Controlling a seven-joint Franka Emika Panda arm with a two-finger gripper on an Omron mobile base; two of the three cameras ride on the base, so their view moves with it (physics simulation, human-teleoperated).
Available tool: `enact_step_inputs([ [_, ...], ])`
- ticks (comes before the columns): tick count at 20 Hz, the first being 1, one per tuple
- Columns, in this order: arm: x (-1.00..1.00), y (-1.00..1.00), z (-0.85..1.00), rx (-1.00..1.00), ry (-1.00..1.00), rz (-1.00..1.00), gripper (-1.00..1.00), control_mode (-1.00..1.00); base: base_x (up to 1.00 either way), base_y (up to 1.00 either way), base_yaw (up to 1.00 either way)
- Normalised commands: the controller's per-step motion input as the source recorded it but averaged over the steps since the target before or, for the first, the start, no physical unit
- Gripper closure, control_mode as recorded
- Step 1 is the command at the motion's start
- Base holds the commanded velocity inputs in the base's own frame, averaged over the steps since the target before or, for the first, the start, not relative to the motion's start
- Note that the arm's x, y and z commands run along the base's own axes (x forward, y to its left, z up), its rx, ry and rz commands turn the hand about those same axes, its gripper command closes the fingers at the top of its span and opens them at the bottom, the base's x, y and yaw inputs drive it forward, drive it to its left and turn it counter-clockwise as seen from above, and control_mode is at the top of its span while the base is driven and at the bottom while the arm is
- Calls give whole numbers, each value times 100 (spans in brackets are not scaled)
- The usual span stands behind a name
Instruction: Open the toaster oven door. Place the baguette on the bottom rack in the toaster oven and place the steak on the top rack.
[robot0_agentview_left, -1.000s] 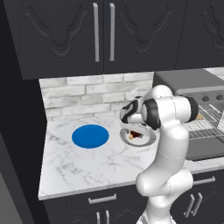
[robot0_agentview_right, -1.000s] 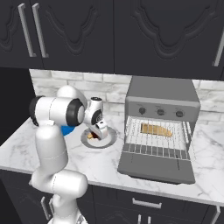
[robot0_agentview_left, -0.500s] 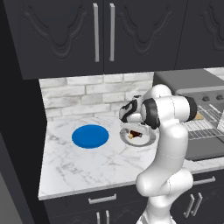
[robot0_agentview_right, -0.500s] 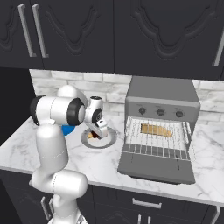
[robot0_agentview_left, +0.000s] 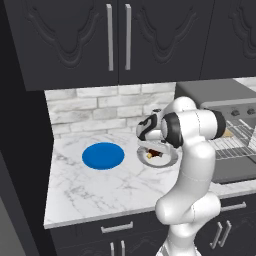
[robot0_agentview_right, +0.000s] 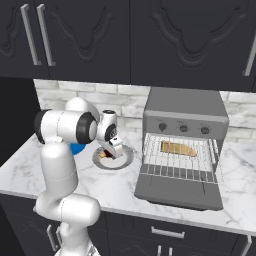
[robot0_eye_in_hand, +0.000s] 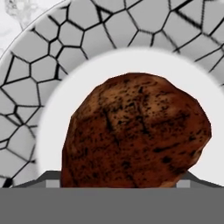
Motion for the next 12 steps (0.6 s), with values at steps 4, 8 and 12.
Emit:
enact_step_inputs([
  [4, -35, -10, -1, 0, 0, 0, 100, -100, 0, 0, 0],
  [8, -47, -14, 22, 0, 0, 0, 100, -100, 0, 0, 0],
  [12, -44, -15, 31, 0, 0, 0, 100, -100, 0, 0, 0],
])
